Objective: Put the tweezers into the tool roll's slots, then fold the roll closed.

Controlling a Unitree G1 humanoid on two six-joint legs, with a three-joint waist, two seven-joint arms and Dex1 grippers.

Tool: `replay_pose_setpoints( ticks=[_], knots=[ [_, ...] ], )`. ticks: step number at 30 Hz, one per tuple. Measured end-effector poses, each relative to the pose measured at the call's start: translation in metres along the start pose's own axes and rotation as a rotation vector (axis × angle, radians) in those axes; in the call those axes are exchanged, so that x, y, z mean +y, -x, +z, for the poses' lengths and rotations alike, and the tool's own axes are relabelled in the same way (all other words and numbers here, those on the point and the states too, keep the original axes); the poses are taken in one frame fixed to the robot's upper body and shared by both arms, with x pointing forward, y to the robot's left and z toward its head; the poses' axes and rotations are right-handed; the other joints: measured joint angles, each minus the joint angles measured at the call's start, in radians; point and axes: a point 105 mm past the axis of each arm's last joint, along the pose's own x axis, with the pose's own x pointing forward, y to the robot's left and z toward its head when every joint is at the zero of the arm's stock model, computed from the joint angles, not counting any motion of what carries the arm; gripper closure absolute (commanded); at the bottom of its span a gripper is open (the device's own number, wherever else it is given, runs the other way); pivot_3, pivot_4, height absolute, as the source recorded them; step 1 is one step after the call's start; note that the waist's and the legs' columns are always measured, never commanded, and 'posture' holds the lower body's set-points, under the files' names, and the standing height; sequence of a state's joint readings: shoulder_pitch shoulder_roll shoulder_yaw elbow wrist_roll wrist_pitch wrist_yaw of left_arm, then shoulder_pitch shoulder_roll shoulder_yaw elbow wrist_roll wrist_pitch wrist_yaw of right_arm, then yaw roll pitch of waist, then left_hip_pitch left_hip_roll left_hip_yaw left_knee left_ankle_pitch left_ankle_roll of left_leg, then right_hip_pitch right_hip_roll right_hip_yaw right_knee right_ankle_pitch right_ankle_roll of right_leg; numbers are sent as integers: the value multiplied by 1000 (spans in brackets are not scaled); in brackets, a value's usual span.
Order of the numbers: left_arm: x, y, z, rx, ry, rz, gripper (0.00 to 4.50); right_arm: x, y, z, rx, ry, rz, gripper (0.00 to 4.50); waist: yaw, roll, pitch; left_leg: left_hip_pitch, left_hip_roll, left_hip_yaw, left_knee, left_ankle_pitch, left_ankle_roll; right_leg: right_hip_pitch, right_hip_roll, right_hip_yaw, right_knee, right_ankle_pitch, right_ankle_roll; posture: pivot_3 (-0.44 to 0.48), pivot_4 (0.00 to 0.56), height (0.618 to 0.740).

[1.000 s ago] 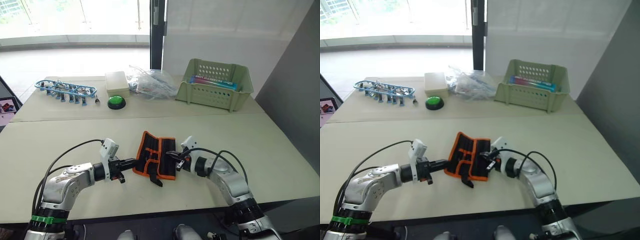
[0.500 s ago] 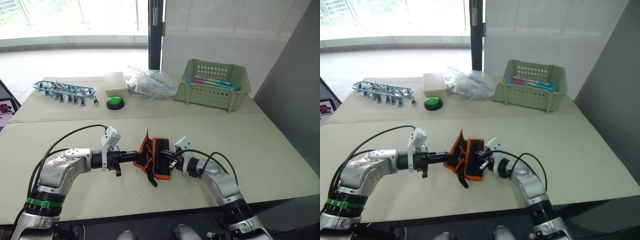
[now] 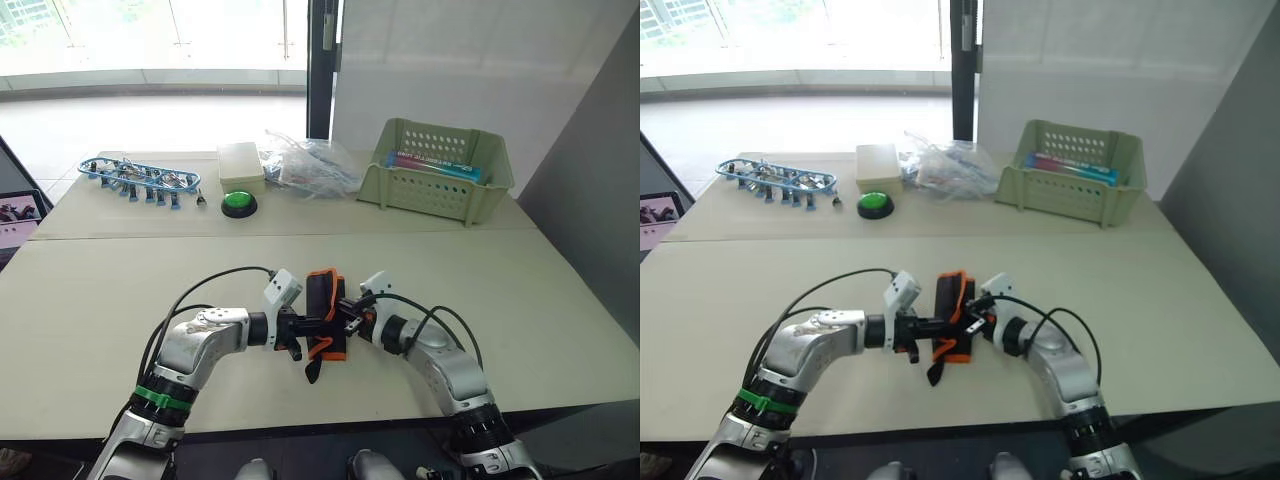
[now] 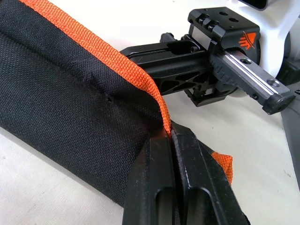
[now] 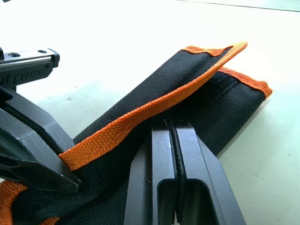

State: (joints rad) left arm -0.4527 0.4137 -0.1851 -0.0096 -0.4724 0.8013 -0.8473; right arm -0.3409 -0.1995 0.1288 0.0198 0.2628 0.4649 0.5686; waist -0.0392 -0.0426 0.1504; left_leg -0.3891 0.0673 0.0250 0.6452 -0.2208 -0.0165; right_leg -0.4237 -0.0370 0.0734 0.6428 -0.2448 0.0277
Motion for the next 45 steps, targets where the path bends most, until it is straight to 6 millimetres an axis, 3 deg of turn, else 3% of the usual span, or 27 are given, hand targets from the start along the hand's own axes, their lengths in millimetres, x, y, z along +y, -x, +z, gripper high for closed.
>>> replay_pose_setpoints(
  ticks=[4, 7, 11, 15, 23, 29, 33, 40, 45],
  knots=[
    [1, -2, -5, 2, -23, 8, 4474, -14, 9, 7, -22, -40, -45, 4500, 0, 0, 0, 0, 0, 0, 0, 0, 0, 1, 0, 0, 0, 0, 0, 0, 150, 738],
    [1, -4, -8, 10, -42, 9, 4474, -23, 13, 24, -74, -33, -59, 4500, -2, 0, 0, 1, 0, 0, 0, 0, 0, 1, 0, 0, 0, 0, 0, 0, 150, 738],
    [2, -6, -10, 16, -63, 9, 4474, -9, 7, 54, -156, 31, 24, 4500, -2, 1, 0, 3, -1, -1, 0, 0, 0, 3, 0, 0, 0, 0, 1, 0, 150, 738],
    [1, -7, -10, 12, -73, 7, 4474, 2, 0, 51, -133, 84, 81, 4500, 1, 1, 0, 3, -1, -1, 0, 0, 0, 4, 0, 0, -1, 0, 1, 0, 150, 738],
    [-7, -9, -8, 11, -120, -38, 1946, 5, -18, 35, -34, 166, 109, 4500, 1, 1, 0, 3, -2, -1, 0, 2, -1, 3, 0, 0, -1, 2, 1, 0, 150, 738],
    [-13, -2, -9, 24, -150, -73, 18, 2, -13, 13, 93, 233, 152, 4500, -5, 1, 0, 4, -2, -1, 0, 3, -1, 3, 0, 1, 0, 4, -1, 0, 150, 738],
    [-11, 9, -10, 24, -149, -71, 18, -2, -12, 5, 138, 232, 139, 4500, -15, 1, 0, 6, -2, -5, 0, 3, -1, 2, 3, 2, 0, 5, -4, 0, 150, 738],
    [1, 50, -2, 8, -159, -51, 18, -3, -13, 1, 150, 224, 137, 4500, -27, 1, 0, 5, -1, -15, -1, 3, -1, 1, 12, 7, 0, 5, -4, 0, 150, 738],
    [6, 49, 23, -100, -208, -59, 1542, -4, -13, 0, 149, 218, 133, 4500, -25, 1, 0, 4, -2, -14, -1, 3, -1, 1, 12, 9, -1, 6, -4, 0, 150, 738]
  ],
)
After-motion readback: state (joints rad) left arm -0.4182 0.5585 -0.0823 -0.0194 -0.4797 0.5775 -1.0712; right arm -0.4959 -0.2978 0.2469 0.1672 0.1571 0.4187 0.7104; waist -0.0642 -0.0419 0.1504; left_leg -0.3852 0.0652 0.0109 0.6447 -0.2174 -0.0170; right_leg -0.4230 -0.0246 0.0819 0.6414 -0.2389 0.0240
